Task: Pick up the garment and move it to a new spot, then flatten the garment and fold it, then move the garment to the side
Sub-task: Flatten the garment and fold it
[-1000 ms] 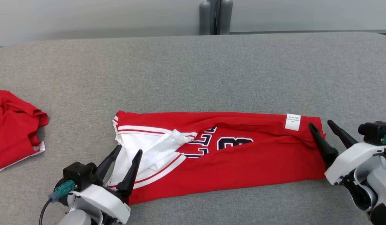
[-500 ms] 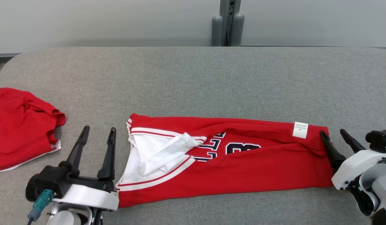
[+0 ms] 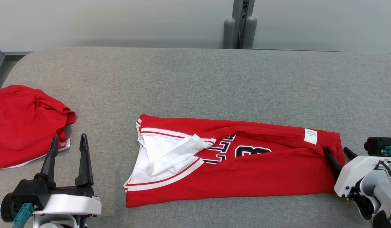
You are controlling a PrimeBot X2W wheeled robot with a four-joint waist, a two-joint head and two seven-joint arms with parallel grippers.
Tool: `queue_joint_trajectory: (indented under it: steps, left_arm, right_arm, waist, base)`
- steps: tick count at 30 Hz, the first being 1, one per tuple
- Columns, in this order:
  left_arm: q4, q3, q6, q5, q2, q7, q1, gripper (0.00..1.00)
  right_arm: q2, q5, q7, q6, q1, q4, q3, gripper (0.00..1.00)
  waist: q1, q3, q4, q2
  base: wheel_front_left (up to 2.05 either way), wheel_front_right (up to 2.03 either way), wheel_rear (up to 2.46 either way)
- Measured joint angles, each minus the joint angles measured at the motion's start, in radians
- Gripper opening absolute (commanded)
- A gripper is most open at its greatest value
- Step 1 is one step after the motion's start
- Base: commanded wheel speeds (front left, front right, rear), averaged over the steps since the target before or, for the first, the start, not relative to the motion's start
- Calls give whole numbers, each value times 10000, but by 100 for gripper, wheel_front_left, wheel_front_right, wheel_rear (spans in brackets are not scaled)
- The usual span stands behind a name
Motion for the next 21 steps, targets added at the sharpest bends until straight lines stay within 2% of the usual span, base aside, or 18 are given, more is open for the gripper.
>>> queue_joint_trajectory:
  steps: [11, 12, 14, 21]
  left_arm:
    - [67, 190, -215, 326, -328, 0, -33, 100]
    - [69, 209, -217, 351, -337, 0, -32, 100]
    - [58, 245, -219, 385, -353, 0, -31, 100]
    - [-12, 324, -232, 424, -376, 0, 2, 100]
  right_arm:
    - [198, 704, 1565, -6, -415, 625, 186, 100]
    - [171, 729, 1638, -15, -419, 587, 221, 83]
    - [134, 805, 1693, -13, -414, 485, 293, 0]
    - [2, 894, 1298, 4, -377, 123, 535, 0]
  waist:
    - [0, 66, 271, 0]
    - [1, 59, 276, 0]
    - [1, 52, 273, 0]
    - [0, 6, 160, 0]
  base:
    - [0, 0, 0]
    - [0, 0, 0]
    - [0, 0, 0]
    - [0, 0, 0]
